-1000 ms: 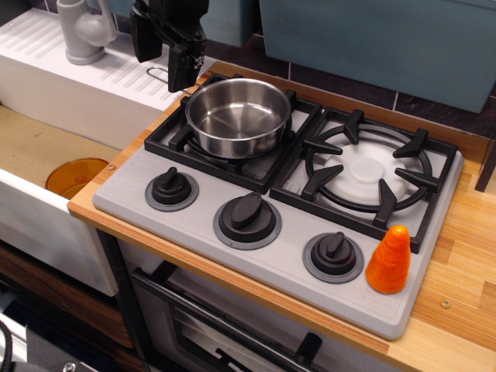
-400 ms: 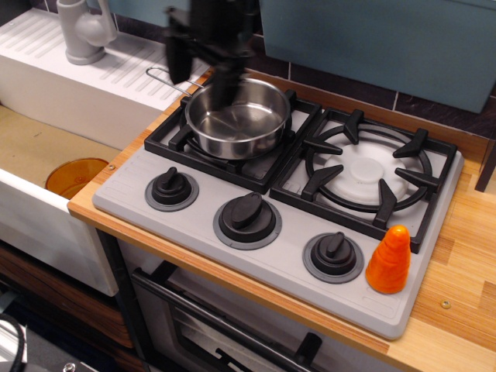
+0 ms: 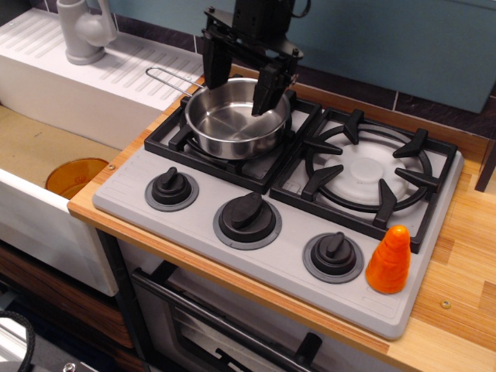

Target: End effector reaching pot or pan

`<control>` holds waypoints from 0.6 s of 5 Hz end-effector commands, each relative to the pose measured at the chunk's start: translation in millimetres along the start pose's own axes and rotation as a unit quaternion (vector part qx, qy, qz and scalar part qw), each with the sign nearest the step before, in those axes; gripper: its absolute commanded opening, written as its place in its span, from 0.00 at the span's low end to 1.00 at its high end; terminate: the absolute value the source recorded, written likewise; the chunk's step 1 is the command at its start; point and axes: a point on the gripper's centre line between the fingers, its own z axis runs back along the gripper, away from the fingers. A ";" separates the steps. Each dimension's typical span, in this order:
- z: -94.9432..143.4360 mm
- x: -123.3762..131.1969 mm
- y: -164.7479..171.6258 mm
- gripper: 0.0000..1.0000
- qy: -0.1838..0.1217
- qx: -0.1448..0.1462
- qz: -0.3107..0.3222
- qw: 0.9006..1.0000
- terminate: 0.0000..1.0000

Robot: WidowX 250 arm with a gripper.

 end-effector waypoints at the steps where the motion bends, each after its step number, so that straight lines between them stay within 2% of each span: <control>1: 15.4 25.3 -18.9 1.00 -0.036 -0.011 0.032 0.999 0.00; 3: 5.4 40.4 -28.5 1.00 -0.045 -0.022 0.036 0.998 0.00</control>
